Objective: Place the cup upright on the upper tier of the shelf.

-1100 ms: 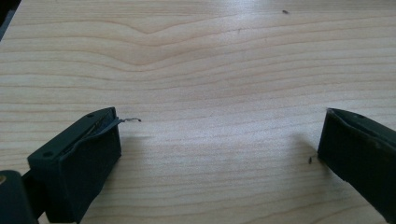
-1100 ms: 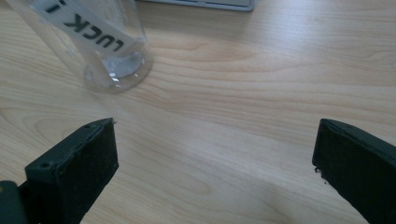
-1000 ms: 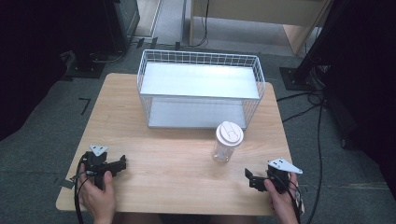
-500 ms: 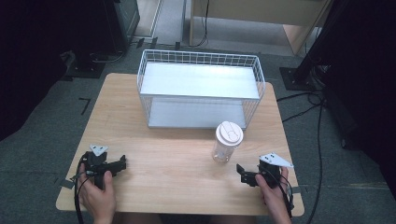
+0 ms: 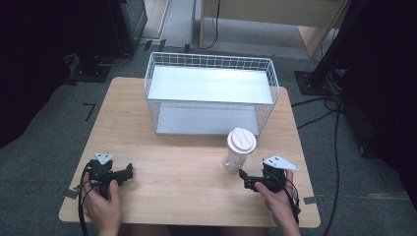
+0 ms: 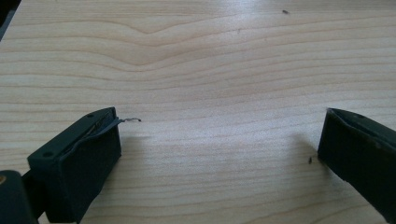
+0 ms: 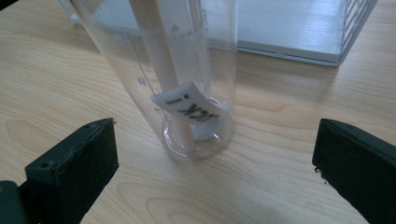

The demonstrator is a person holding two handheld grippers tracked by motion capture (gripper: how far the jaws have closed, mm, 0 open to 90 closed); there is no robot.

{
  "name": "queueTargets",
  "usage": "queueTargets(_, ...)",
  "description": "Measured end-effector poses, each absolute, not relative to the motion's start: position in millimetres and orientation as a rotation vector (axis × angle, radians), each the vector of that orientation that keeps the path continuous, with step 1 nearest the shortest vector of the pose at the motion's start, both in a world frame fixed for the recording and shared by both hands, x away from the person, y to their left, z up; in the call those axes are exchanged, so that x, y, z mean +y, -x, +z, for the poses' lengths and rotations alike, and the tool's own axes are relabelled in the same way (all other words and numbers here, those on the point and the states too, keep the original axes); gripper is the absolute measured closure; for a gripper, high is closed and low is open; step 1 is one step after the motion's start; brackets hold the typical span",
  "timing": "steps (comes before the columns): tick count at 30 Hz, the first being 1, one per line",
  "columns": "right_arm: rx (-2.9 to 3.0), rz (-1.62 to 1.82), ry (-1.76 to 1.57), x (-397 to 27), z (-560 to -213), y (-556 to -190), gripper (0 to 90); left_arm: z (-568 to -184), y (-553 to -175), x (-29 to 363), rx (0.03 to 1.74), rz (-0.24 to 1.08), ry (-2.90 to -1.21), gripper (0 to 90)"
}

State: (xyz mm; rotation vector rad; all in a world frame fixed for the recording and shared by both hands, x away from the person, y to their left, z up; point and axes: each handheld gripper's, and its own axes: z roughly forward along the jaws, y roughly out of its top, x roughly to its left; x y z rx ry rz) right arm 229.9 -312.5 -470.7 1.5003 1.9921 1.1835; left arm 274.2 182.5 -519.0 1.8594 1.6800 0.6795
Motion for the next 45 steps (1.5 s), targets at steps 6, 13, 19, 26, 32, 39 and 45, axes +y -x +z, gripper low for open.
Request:
queueTargets(6,1.963,1.206,-1.496,-304.2,-467.2,-235.0,5.9,-519.0,-274.2,182.5,1.68,0.679,-1.859,0.0)
queueTargets(13,1.927,1.214,-1.485,-292.9,-462.7,-241.7,10.3,-519.0,-274.2,182.5,1.68,0.68,-1.859,0.0)
queueTargets(19,1.911,1.227,-1.472,-283.1,-460.5,-247.3,11.6,-519.0,-274.2,182.5,1.68,0.68,-1.859,0.0)
queueTargets(26,1.858,1.257,-1.467,-275.6,-459.1,-254.1,10.1,-519.0,-274.2,182.5,1.68,0.68,-1.859,0.0)
queueTargets(32,1.809,1.284,-1.477,-270.0,-457.2,-259.1,10.1,-519.0,-274.2,182.4,1.681,0.68,-1.858,0.0)
queueTargets(39,1.736,1.311,-1.469,-263.5,-453.7,-262.8,11.3,-519.0,-274.2,182.5,1.68,0.68,-1.859,0.0)
queueTargets(45,1.665,1.32,-1.452,-262.7,-448.0,-262.3,15.3,-519.0,-274.2,182.5,1.68,0.679,-1.859,0.0)
